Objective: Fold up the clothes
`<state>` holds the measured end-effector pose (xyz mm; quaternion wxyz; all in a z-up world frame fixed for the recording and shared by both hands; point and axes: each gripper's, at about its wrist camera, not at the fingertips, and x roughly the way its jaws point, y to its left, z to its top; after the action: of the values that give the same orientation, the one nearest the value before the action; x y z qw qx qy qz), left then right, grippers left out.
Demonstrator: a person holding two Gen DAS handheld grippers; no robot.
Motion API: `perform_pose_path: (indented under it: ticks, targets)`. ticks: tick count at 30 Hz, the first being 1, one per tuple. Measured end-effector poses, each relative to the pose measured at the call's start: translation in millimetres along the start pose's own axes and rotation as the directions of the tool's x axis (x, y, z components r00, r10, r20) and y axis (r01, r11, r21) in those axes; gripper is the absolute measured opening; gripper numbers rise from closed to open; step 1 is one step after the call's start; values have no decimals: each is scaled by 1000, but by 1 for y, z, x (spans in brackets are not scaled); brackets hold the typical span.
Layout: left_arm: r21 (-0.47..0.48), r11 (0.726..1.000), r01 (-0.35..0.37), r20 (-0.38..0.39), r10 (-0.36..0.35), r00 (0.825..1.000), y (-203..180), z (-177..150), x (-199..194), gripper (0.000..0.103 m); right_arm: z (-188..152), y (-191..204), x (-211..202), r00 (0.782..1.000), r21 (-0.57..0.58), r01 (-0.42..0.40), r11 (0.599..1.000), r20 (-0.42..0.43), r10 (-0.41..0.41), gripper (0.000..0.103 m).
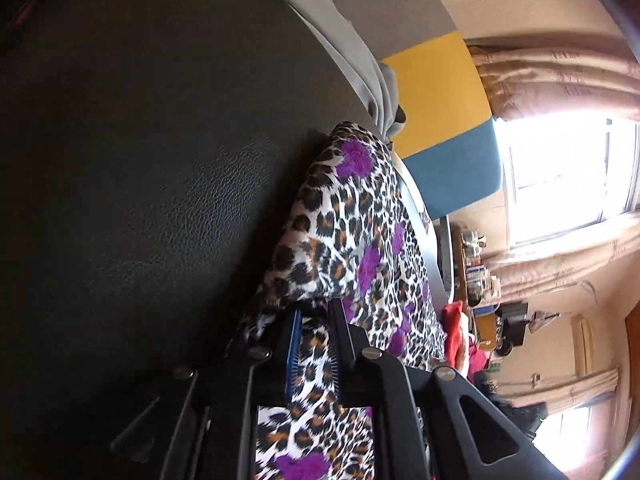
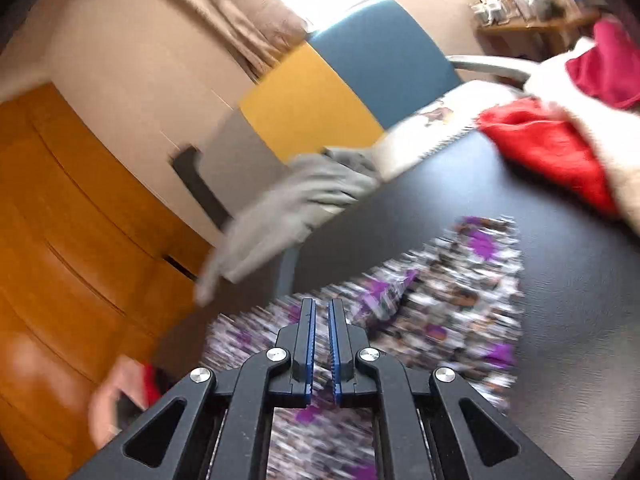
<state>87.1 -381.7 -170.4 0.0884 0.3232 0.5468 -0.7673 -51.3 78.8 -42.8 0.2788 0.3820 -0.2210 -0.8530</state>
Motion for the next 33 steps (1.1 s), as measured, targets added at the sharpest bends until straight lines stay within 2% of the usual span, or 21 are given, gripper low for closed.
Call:
perform_pose_path:
  ticks: [2, 3, 5, 7, 8, 9, 11, 12, 14, 16, 18, 20, 24, 29, 33]
  targets:
    - [20, 1000, -4, -7, 4, 1000, -2, -2, -3, 13, -10, -24, 14, 998, 87, 37, 995, -63, -31, 12]
    - [20, 1000, 1, -7, -1, 1000, -2, -2, -4, 15, -12, -34, 15, 998, 126, 30, 992, -67, -22, 12]
    - [21, 1000, 12, -8, -11, 1000, -4, -3, -6, 17, -13, -43, 12, 999, 156, -5, 988, -36, 11, 14]
    - [22, 1000, 22, -9, -22, 1000, -5, -3, -8, 18, -11, -48, 9, 999, 170, -36, 985, -9, 38, 23]
    - [22, 999, 27, -9, -27, 1000, -5, -3, -10, 19, -7, -45, 10, 999, 155, -44, 987, -3, 45, 32]
    - [23, 999, 32, -13, -31, 999, -7, -4, -8, 19, -3, -42, 13, 999, 136, -44, 990, -7, 45, 48]
    - [37, 999, 20, -20, -19, 1000, -10, -7, -4, 19, 4, -37, 21, 999, 100, -36, 994, -26, 38, 71]
    - [50, 999, 12, -23, -11, 1000, -13, -9, -2, 19, 7, -34, 29, 998, 77, -23, 997, -51, 27, 71]
    - [79, 997, -3, -26, 5, 1000, -17, -13, 1, 19, 9, -29, 48, 993, 25, 10, 1000, -121, -7, 70]
    - [149, 988, -45, -10, 47, 999, -26, -16, 0, 20, 7, -19, 61, 983, -56, 43, 997, -174, -52, 57]
    - [226, 970, -86, 10, 86, 996, -35, -19, -3, 20, 7, -9, 66, 977, -123, 57, 991, -199, -81, 4]
    - [279, 954, -108, 22, 106, 994, -40, -20, -7, 20, 13, -1, 55, 983, -142, 34, 989, -175, -59, 5]
    - [355, 921, -164, 46, 157, 986, -44, -22, -13, 22, 28, 8, 13, 998, -141, 20, 990, -64, -29, 4]
    - [399, 898, -186, 84, 166, 983, -53, -24, -24, 23, 17, -25, 20, 982, -125, 134, 983, -117, -149, 4]
    - [454, 867, -208, 145, 159, 977, -72, -17, -33, 25, 9, -35, 18, 977, -131, 176, 976, -98, -189, 8]
